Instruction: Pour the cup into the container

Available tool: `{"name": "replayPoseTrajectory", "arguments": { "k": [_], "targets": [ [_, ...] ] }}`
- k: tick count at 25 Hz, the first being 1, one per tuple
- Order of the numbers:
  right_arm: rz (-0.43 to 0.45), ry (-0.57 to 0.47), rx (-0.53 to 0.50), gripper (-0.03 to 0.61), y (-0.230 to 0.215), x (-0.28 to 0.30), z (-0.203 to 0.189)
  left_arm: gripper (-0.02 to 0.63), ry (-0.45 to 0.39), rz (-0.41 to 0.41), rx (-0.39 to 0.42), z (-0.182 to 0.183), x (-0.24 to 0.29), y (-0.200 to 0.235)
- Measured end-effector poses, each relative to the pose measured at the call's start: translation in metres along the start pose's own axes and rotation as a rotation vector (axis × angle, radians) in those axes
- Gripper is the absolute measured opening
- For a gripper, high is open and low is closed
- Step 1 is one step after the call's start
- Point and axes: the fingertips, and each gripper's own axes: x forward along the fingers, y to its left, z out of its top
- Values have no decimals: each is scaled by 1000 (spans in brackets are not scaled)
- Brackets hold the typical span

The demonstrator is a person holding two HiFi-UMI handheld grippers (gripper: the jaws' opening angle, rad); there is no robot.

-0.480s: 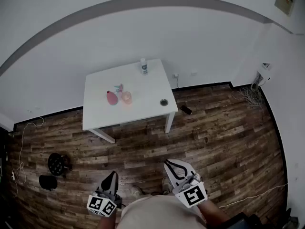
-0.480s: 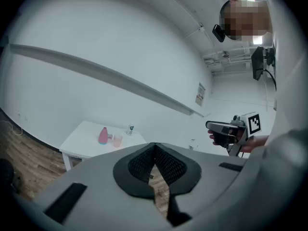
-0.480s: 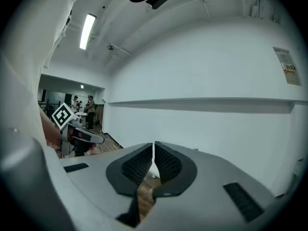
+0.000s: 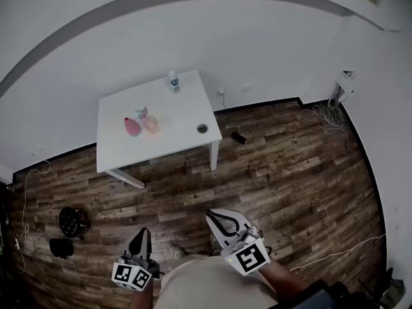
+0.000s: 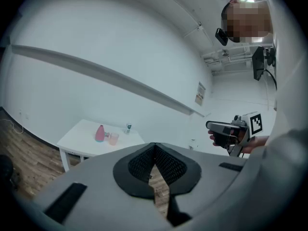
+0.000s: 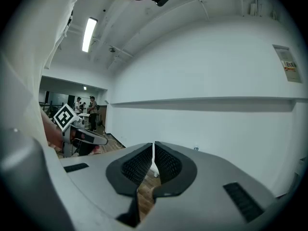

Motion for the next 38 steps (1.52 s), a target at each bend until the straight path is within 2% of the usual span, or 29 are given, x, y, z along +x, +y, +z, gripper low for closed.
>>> {"name": "replayPoseTrajectory", "arguments": {
  "k": [3, 7, 12, 28, 38],
  "targets": [
    [12, -25, 12, 5, 0, -12, -3, 11, 8, 6, -12, -10, 0, -13],
    [43, -100, 101, 8, 0, -26, 0, 12, 14, 2, -25, -23, 2, -29],
    [59, -49, 80, 12, 3, -27, -11, 11, 24, -19, -33, -30, 9, -44],
    [91, -48, 104, 12, 11, -30, -14, 11, 47, -62, -8, -37, 9, -68],
    [94, -45, 126, 12, 10, -32, -18, 12, 37, -40, 3, -40, 4, -68]
  ]
}}
